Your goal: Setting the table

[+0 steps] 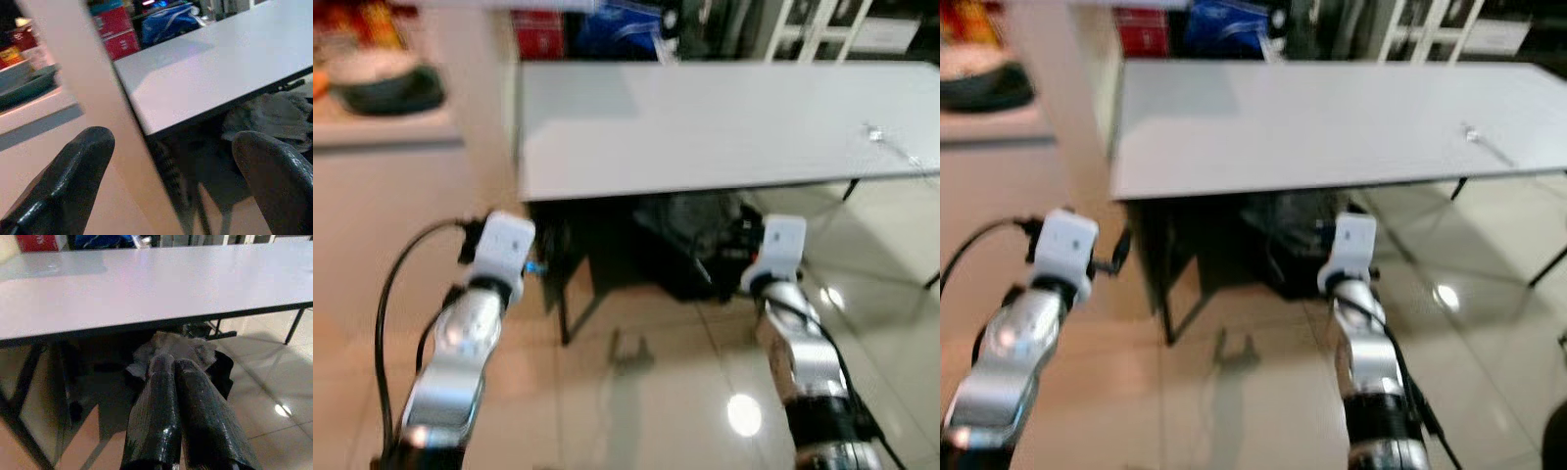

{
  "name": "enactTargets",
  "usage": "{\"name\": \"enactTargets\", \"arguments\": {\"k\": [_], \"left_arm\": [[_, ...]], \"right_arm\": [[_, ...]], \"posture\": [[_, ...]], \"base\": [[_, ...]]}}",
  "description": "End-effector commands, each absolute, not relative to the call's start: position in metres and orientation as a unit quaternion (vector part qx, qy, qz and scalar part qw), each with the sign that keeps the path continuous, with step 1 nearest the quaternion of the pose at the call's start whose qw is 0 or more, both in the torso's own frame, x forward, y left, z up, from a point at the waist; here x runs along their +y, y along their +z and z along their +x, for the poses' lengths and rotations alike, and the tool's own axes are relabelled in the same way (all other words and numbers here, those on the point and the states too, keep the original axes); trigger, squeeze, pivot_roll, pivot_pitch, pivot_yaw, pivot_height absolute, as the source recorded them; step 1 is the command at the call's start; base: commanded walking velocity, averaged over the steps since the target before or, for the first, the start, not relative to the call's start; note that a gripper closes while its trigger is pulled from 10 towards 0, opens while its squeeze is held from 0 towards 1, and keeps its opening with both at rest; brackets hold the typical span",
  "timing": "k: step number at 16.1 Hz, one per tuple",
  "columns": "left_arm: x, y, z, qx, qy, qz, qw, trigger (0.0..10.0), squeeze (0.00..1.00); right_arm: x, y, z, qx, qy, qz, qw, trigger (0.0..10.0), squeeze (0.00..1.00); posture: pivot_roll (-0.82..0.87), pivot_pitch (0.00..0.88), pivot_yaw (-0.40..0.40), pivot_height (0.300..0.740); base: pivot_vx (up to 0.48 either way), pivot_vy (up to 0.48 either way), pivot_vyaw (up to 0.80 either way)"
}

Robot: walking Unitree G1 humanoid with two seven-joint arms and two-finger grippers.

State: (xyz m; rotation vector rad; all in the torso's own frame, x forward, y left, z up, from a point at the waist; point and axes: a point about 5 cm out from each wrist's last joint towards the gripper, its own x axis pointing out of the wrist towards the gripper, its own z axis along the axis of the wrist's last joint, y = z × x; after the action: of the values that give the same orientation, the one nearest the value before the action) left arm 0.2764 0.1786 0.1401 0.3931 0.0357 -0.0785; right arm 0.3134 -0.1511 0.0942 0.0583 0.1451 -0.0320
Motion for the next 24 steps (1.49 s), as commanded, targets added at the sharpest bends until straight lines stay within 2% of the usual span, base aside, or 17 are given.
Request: {"name": "enactTargets", "arguments": {"k": [1,6,13,15,18,23,24], "left_arm": [[0.183,0.140,0.276,0.022,-0.033,0.197,0.980,10.0,0.00],[0.178,0.140,0.282,0.020,-0.052,0.195,0.979,10.0,0.00],[0.183,0.161,0.283,-0.008,-0.037,0.191,0.981,10.0,0.00],[0.178,0.173,0.285,-0.032,-0.041,0.148,0.988,10.0,0.00],[0.173,0.178,0.288,-0.047,-0.043,0.164,0.984,10.0,0.00],[0.170,0.186,0.288,-0.059,-0.033,0.151,0.986,10.0,0.00],[0.171,0.185,0.288,-0.057,-0.031,0.149,0.987,10.0,0.00]], "right_arm": [[-0.145,0.102,0.317,0.058,-0.006,0.035,0.998,10.0,0.00],[-0.146,0.105,0.314,0.043,-0.012,0.036,0.998,10.0,0.00],[-0.123,0.142,0.327,-0.015,0.028,0.062,0.998,10.0,0.00],[-0.125,0.151,0.330,-0.026,0.027,0.062,0.997,10.0,0.00],[-0.129,0.156,0.330,-0.032,0.025,0.062,0.997,10.0,0.00],[-0.126,0.161,0.335,-0.038,0.047,0.074,0.995,10.0,0.00],[-0.125,0.161,0.335,-0.039,0.050,0.078,0.995,10.0,0.09]], "posture": [[0.02,0.000,-0.067,0.740],[0.00,0.000,-0.011,0.740],[0.04,0.000,-0.026,0.740],[0.03,0.000,-0.024,0.740],[0.04,0.000,-0.027,0.740],[0.05,0.000,-0.050,0.740],[0.05,0.000,-0.051,0.740]], "base": [[0.000,0.480,0.00],[0.000,0.480,0.00],[0.000,0.480,0.00],[0.000,0.000,0.00],[0.000,0.000,0.00],[0.399,0.000,0.00],[0.405,0.000,0.00]]}}
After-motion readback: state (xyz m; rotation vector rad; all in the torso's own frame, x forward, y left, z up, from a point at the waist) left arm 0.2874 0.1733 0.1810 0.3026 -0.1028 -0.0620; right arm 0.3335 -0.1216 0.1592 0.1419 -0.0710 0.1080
